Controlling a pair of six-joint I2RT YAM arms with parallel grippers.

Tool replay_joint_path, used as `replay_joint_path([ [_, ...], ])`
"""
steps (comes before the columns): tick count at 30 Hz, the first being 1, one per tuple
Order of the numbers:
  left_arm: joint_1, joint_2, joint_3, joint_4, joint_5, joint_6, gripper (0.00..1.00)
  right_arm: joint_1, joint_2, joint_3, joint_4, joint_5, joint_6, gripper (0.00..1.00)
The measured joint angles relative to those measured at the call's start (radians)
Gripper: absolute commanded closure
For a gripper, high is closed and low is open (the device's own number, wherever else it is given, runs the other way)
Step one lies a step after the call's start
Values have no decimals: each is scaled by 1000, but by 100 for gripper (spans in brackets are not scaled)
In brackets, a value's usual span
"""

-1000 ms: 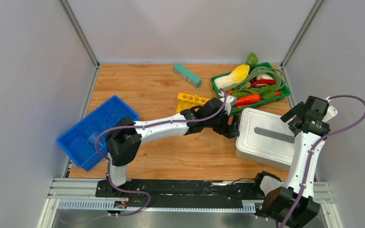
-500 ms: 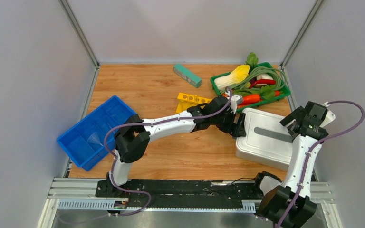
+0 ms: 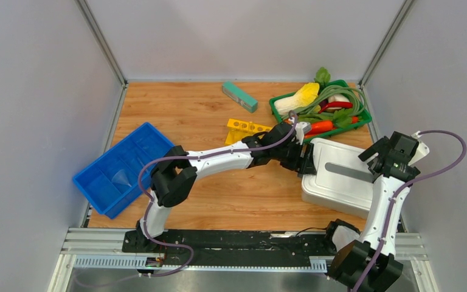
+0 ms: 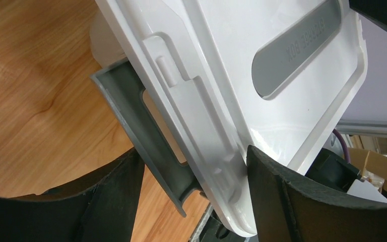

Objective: Organize the chemistry lab equipment

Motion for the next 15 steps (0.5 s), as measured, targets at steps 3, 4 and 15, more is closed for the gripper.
replay_joint_path([
  [3,3,0,5,-6,-6,-22,42,0,-5,-6,8,-3,1,0],
  [4,4,0,15,-15,-18,-26,47,0,-6,-6,10,-5,1,0],
  [15,-11,12,171,-206,-131,103,59,-3,-6,-18,64,-27,9,0],
])
